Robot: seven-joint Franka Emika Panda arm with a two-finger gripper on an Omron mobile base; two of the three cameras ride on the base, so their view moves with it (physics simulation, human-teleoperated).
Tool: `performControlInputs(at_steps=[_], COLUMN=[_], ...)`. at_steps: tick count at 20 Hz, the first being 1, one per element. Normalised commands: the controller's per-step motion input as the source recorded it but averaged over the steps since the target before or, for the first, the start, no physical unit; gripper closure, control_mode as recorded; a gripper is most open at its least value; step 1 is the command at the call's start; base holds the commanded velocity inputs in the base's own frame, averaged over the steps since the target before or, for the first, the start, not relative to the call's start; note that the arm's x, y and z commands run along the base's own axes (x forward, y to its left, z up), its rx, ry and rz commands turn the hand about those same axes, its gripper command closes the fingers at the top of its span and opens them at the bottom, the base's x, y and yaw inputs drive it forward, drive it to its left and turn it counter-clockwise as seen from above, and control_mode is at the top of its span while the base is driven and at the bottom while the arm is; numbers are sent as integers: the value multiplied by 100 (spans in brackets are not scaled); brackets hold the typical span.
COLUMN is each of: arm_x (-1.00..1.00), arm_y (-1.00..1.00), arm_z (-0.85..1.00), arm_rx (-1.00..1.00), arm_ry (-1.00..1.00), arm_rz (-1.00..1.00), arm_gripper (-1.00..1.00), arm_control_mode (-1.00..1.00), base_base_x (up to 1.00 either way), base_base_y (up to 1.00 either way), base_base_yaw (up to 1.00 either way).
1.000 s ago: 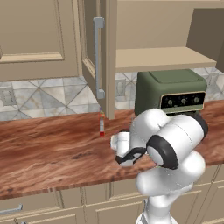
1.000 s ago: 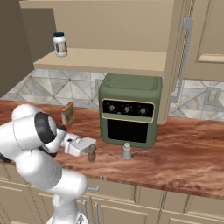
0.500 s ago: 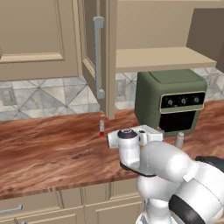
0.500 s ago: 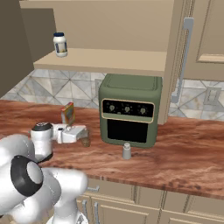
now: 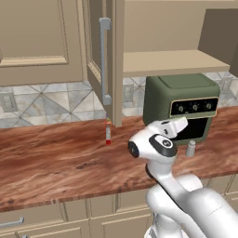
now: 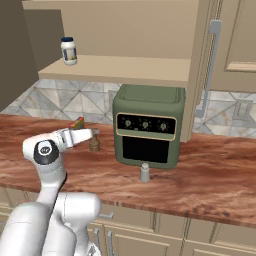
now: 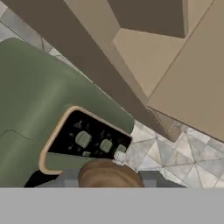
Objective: There are various items on the counter. Only move the condiments/shakers into the cabinet.
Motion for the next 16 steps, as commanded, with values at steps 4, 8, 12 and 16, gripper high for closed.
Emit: performControlInputs(at_steps=[4,8,12,16], arm_x=[0,0,0,0], arm_y=[1,14,37,49], arm_z=[99,91,79,80], arm_rx=[4,11,22,23], arm_ry=[11,16,13,8], arm_rz=[37,26,11,5], arm_gripper=[100,100,100,100], arm_control_mode=[-100,-100,-100,-100], base_base_x=[0,0,0,0], base_base_y=[0,0,0,0], base_base_yaw=[0,0,0,0])
